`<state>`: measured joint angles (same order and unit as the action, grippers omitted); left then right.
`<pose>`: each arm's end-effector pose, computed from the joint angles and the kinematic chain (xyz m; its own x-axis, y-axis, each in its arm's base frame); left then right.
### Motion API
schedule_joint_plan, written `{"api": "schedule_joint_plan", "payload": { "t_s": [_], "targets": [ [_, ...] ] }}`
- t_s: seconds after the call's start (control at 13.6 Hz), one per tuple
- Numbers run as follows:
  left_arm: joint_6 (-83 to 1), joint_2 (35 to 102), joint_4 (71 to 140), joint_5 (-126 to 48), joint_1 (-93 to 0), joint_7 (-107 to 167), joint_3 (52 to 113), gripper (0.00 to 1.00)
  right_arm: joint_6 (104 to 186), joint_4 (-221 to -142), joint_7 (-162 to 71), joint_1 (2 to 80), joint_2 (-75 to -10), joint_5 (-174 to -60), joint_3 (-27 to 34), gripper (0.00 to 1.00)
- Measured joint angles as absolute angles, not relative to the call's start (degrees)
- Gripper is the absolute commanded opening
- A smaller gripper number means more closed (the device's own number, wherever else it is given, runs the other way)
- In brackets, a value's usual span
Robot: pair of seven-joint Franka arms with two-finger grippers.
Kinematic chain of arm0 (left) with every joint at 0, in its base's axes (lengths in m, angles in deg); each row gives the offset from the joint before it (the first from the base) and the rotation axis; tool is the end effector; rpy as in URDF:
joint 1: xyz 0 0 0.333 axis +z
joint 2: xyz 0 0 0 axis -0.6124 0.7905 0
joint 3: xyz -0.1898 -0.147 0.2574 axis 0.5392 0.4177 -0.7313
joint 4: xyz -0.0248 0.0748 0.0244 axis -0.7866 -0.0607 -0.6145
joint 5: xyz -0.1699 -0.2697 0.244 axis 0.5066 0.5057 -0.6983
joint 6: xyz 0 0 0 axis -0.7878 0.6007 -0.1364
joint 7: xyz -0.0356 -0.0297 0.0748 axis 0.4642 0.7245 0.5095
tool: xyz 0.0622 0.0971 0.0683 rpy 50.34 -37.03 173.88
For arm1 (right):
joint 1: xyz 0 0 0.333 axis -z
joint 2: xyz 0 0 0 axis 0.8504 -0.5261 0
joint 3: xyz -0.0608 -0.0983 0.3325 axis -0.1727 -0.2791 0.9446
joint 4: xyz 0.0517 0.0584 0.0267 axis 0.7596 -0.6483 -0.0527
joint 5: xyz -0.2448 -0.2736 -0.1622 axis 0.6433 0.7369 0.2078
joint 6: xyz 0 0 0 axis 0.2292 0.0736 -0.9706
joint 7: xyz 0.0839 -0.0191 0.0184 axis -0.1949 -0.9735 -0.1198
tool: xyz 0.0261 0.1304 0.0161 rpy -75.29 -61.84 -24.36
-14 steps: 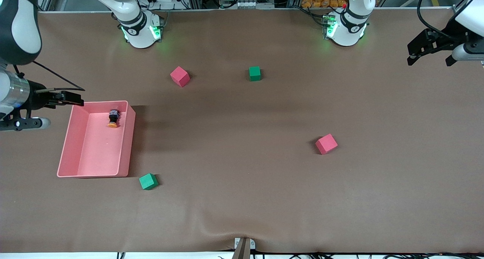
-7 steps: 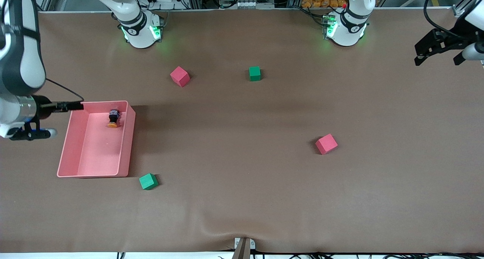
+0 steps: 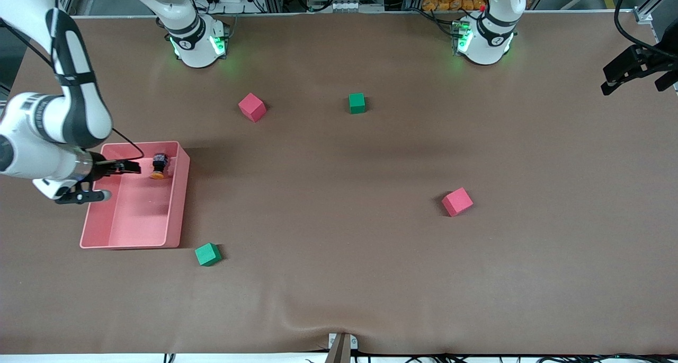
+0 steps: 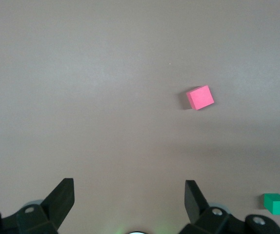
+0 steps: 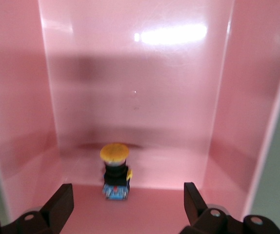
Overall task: Place and upright button with both arms
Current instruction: 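Reach the right gripper down into the pink tray toward the button, then grasp the yellow-capped button with the right gripper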
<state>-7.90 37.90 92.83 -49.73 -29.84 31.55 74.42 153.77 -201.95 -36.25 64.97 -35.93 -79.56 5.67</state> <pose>0.5203 -0.0213 0.6950 0.9982 0.0505 0.0310 0.0518 -0.9978 -0.0403 0.5640 -0.1020 0.2745 0.9768 0.0737 -0.2008 0.0691 -0.9972 -0.0296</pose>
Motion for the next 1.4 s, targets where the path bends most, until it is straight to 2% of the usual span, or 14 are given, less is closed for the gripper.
{"api": "schedule_joint_plan", "payload": {
  "t_s": [0.66,1.32,1.4],
  "targets": [
    [-10.64,39.61,92.84,-49.73,-29.48,31.37,74.50,1.00,177.33,-220.81,-36.28,64.97,-33.14,-79.56,5.78,1.00],
    [-11.19,40.51,93.10,-49.73,-29.35,31.37,74.50,1.00,178.19,-222.09,-36.29,64.97,-33.08,-79.56,5.91,1.00],
    [-11.19,40.63,93.10,-49.73,-29.35,31.37,74.50,1.00,178.19,-222.28,-36.29,64.97,-33.09,-79.56,5.92,0.90]
  ]
}}
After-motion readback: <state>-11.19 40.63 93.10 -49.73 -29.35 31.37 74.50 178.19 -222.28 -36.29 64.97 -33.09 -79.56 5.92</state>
